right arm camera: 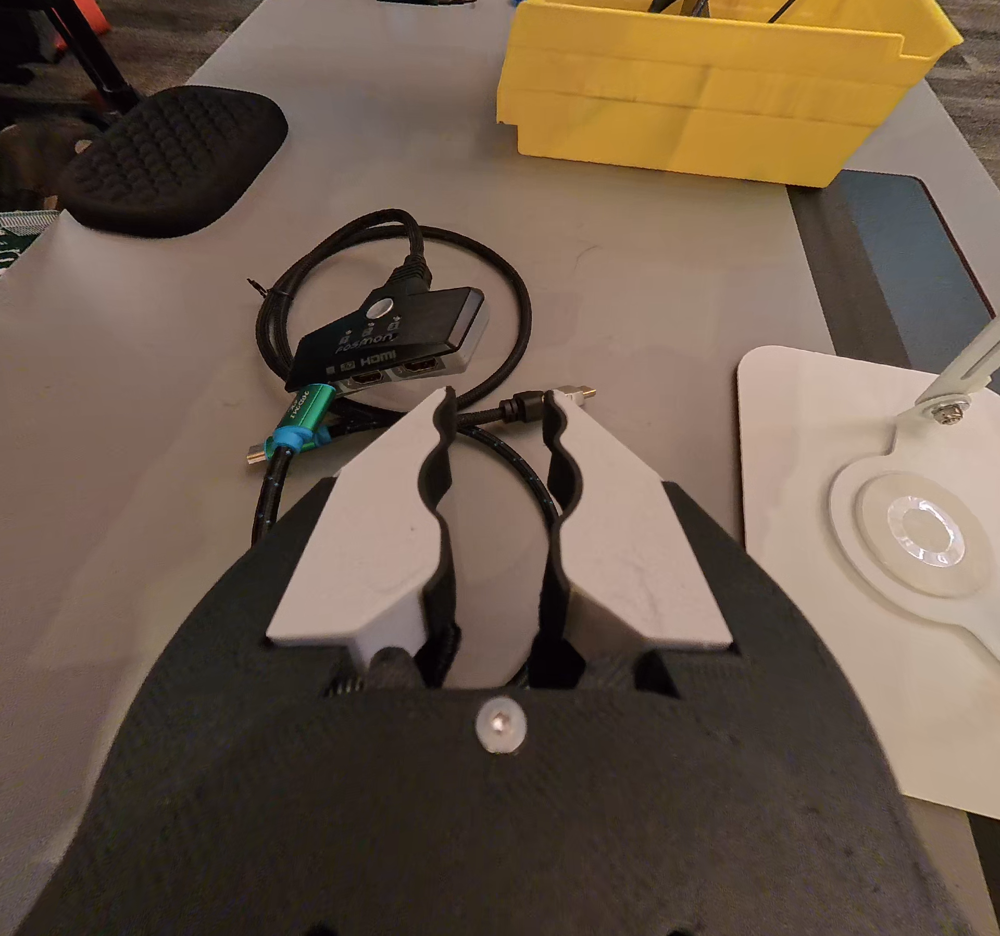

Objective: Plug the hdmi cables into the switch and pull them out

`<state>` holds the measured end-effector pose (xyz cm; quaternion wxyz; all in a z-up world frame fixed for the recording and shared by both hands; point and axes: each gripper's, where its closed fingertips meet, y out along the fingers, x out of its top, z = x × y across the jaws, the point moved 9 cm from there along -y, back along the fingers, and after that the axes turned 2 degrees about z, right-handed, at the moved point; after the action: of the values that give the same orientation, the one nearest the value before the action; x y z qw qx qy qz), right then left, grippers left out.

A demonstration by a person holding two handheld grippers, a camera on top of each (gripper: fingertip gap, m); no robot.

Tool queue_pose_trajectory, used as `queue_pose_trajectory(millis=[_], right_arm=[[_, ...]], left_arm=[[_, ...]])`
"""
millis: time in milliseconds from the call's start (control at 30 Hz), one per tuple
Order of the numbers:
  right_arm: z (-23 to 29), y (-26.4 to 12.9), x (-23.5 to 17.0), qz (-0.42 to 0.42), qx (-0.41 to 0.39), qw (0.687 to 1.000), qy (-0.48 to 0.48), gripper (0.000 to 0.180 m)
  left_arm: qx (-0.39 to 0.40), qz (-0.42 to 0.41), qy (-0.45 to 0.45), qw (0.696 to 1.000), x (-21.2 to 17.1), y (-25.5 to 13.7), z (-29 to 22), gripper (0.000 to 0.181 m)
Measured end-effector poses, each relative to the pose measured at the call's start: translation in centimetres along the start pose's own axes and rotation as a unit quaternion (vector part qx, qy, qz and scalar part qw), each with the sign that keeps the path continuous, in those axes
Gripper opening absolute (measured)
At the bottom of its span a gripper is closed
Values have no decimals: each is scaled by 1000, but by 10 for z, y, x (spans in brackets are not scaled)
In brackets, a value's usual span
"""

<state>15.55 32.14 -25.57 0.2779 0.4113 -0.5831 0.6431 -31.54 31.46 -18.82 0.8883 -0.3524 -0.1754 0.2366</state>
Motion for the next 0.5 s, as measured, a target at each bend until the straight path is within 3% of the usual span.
queue_pose_trajectory(millis=[500], right_arm=[[0,-2,2,-4,-2,1000,-3,30]], left_arm=[[105,-3,5,994,-4,-36,20,4]])
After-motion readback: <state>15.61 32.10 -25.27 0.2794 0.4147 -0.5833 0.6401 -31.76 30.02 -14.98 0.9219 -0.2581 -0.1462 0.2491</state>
